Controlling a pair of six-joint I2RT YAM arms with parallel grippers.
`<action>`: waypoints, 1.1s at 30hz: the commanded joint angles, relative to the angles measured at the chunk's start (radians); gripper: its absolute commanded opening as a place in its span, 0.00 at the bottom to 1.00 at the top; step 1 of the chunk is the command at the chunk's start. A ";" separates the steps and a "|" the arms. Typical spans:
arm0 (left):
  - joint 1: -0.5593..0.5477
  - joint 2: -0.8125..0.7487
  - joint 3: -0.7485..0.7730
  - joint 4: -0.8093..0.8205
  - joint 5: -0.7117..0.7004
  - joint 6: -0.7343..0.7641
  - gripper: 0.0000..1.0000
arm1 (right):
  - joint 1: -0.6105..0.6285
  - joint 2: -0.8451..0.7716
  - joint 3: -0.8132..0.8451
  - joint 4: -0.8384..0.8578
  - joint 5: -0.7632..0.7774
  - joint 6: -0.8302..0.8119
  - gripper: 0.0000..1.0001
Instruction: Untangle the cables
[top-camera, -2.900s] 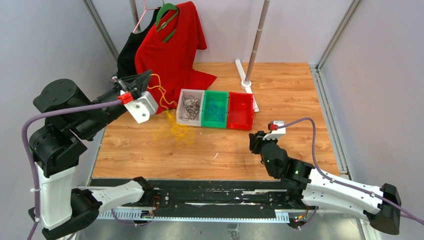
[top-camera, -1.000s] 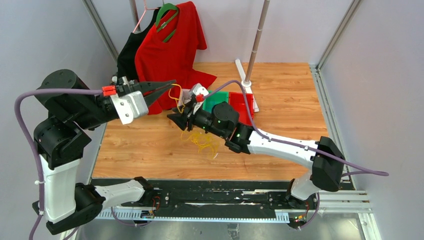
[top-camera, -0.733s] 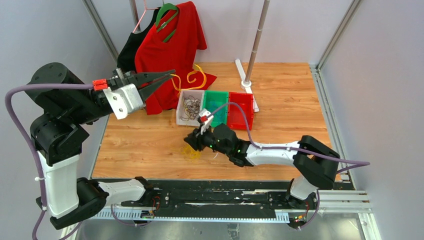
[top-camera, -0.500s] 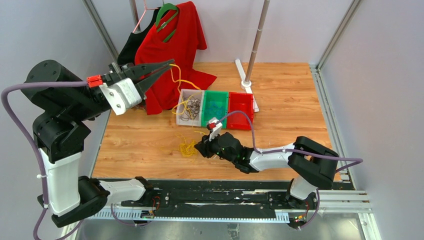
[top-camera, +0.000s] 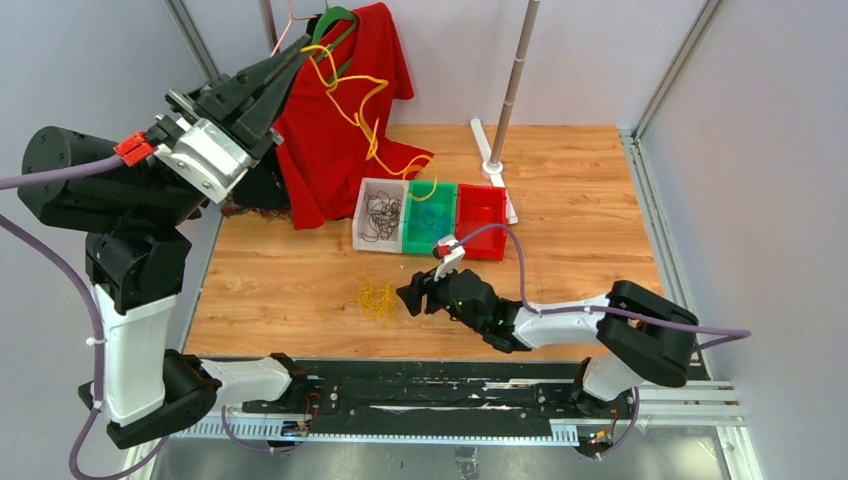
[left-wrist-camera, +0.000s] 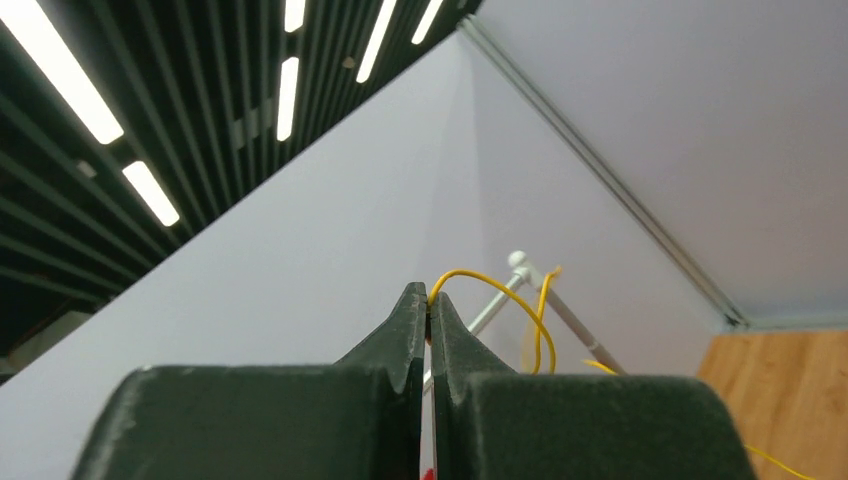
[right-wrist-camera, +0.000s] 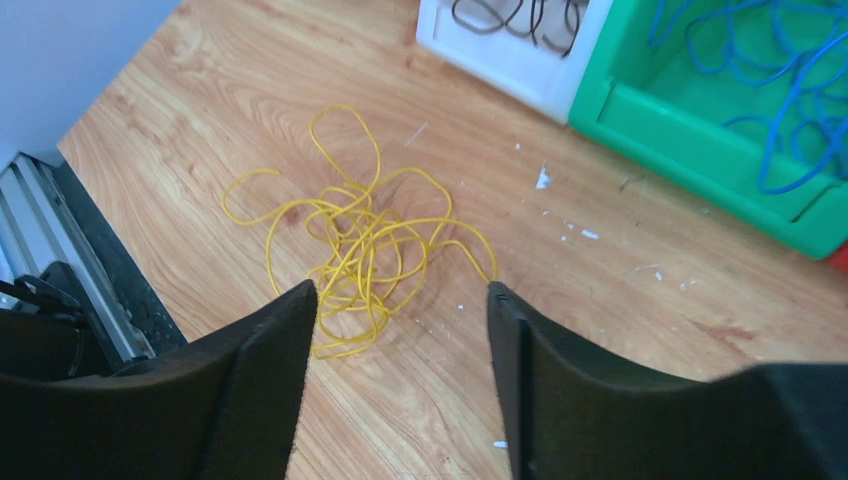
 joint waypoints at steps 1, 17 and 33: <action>-0.005 0.027 0.046 0.175 -0.099 0.000 0.00 | -0.009 -0.094 -0.041 -0.022 0.081 -0.023 0.66; -0.024 -0.010 -0.327 -0.126 0.071 0.001 0.00 | -0.113 -0.558 0.110 -0.476 0.374 -0.238 0.69; -0.064 0.280 -0.383 0.063 0.101 0.009 0.00 | -0.486 -0.697 0.037 -0.689 0.512 -0.116 0.62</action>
